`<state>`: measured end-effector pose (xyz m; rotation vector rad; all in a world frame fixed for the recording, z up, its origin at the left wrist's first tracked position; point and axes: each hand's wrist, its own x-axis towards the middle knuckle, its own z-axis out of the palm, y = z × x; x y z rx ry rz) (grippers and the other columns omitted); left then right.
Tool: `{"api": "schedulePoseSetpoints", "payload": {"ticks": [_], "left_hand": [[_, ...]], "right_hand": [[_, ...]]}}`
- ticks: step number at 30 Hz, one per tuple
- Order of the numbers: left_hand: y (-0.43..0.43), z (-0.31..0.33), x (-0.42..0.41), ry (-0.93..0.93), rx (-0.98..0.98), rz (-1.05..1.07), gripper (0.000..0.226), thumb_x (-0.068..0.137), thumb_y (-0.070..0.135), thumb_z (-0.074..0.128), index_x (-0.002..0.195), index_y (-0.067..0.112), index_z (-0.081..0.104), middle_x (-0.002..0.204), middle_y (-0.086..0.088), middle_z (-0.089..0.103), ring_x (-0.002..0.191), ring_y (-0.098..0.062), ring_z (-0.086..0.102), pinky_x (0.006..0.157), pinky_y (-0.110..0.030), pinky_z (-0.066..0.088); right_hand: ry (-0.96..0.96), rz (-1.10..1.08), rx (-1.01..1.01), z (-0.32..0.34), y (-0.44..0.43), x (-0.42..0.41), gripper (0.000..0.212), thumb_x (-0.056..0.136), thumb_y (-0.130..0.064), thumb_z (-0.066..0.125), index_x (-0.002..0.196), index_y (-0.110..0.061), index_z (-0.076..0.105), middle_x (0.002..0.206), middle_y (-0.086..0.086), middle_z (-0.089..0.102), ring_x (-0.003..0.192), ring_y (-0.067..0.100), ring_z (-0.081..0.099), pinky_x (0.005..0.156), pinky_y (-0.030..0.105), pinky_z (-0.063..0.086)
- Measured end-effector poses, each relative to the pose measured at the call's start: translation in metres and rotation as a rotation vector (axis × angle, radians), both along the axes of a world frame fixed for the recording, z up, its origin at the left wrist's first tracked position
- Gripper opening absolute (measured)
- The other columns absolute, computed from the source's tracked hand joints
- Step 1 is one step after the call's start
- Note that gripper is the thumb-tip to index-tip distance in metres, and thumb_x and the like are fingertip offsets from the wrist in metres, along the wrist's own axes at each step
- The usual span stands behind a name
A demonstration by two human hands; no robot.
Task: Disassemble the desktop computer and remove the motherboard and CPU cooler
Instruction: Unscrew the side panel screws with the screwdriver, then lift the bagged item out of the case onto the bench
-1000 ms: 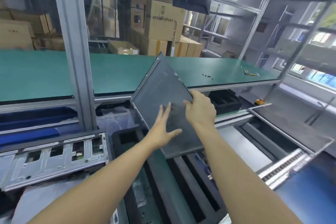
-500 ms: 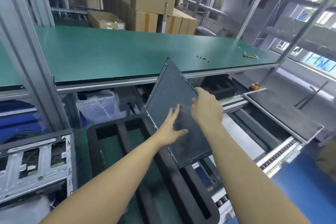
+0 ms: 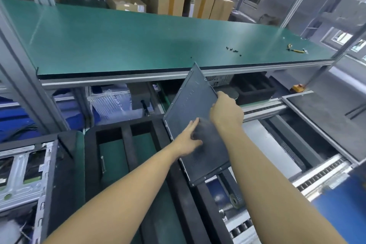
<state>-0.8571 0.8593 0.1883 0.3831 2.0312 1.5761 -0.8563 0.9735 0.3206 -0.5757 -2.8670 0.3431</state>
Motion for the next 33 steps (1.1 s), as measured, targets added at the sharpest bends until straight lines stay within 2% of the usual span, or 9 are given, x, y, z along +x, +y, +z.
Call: {"api": "schedulePoseSetpoints", "payload": {"ticks": [3, 7, 11, 17, 19, 21, 24, 30, 33], "left_hand": [[0.007, -0.011, 0.001, -0.042, -0.043, -0.028, 0.086, 0.096, 0.016, 0.061, 0.158, 0.035, 0.005, 0.166, 0.007, -0.004, 0.148, -0.013, 0.023, 0.105, -0.015, 0.025], [0.007, -0.03, 0.005, -0.089, -0.11, -0.062, 0.085, 0.094, 0.017, 0.063, 0.158, 0.035, 0.008, 0.166, 0.004, 0.005, 0.149, -0.014, 0.022, 0.118, -0.027, 0.023], [0.003, -0.042, 0.006, -0.098, -0.151, -0.095, 0.083, 0.094, 0.015, 0.062, 0.158, 0.033, 0.013, 0.166, 0.008, 0.001, 0.15, -0.013, 0.019, 0.118, -0.025, 0.022], [-0.002, -0.046, 0.009, -0.09, -0.169, -0.05, 0.081, 0.092, 0.017, 0.062, 0.157, 0.034, 0.017, 0.164, 0.01, 0.014, 0.149, -0.012, 0.022, 0.119, -0.027, 0.023], [-0.01, -0.044, 0.008, -0.087, -0.171, -0.009, 0.077, 0.093, 0.018, 0.061, 0.157, 0.035, 0.021, 0.162, 0.01, 0.022, 0.145, -0.011, 0.031, 0.116, -0.026, 0.028], [-0.021, -0.041, 0.008, -0.069, -0.193, 0.039, 0.073, 0.094, 0.02, 0.06, 0.156, 0.034, 0.025, 0.154, 0.008, 0.038, 0.131, -0.009, 0.044, 0.106, -0.023, 0.035], [-0.045, -0.034, 0.013, -0.046, -0.206, 0.134, 0.062, 0.095, 0.02, 0.058, 0.152, 0.028, 0.036, 0.122, 0.006, 0.056, 0.106, -0.009, 0.052, 0.099, -0.025, 0.041], [-0.117, -0.002, 0.037, 0.049, -0.169, 0.369, 0.03, 0.097, 0.021, 0.058, 0.127, 0.023, 0.061, 0.126, 0.005, 0.063, 0.114, -0.009, 0.057, 0.096, -0.025, 0.045], [-0.166, 0.016, 0.061, 0.11, -0.138, 0.471, 0.018, 0.098, 0.023, 0.057, 0.114, 0.025, 0.065, 0.112, 0.006, 0.067, 0.101, -0.009, 0.061, 0.084, -0.026, 0.048]], "right_hand": [[-0.04, -0.001, -0.006, -0.017, 0.006, -0.006, 0.011, 0.092, -0.013, 0.052, 0.102, -0.019, 0.053, 0.107, 0.009, 0.065, 0.085, 0.033, 0.054, 0.07, 0.034, 0.035], [-0.125, -0.026, -0.127, -0.051, 0.013, -0.005, 0.035, 0.092, -0.013, 0.048, 0.124, -0.025, 0.059, 0.119, 0.005, 0.066, 0.098, 0.03, 0.06, 0.074, 0.031, 0.036], [-0.1, -0.002, -0.241, -0.065, 0.028, -0.009, 0.03, 0.094, -0.019, 0.051, 0.121, -0.026, 0.062, 0.119, 0.003, 0.067, 0.103, 0.029, 0.061, 0.076, 0.03, 0.039], [0.007, 0.001, -0.284, -0.065, 0.023, -0.025, 0.029, 0.097, -0.018, 0.053, 0.125, -0.02, 0.061, 0.125, 0.003, 0.064, 0.113, 0.03, 0.058, 0.08, 0.033, 0.038], [0.013, 0.016, -0.203, -0.065, 0.013, -0.024, 0.032, 0.094, -0.012, 0.053, 0.126, -0.018, 0.057, 0.125, 0.007, 0.062, 0.112, 0.032, 0.057, 0.079, 0.034, 0.037], [-0.004, 0.094, 0.071, -0.068, 0.0, -0.019, 0.045, 0.089, -0.01, 0.058, 0.132, -0.014, 0.048, 0.141, 0.011, 0.049, 0.125, 0.034, 0.047, 0.094, 0.042, 0.036], [-0.01, 0.263, 0.219, -0.072, -0.029, -0.009, 0.048, 0.089, -0.015, 0.058, 0.136, -0.016, 0.046, 0.155, 0.014, 0.029, 0.141, 0.034, 0.027, 0.112, 0.045, 0.023], [-0.079, 0.436, -0.271, -0.062, -0.098, 0.023, 0.034, 0.094, -0.019, 0.052, 0.128, -0.024, 0.055, 0.133, 0.005, 0.052, 0.116, 0.027, 0.051, 0.099, 0.041, 0.042], [-0.029, 0.453, -0.563, -0.057, -0.136, 0.05, 0.029, 0.094, -0.016, 0.053, 0.121, -0.025, 0.059, 0.121, -0.003, 0.059, 0.094, 0.009, 0.058, 0.074, 0.011, 0.044]]}}
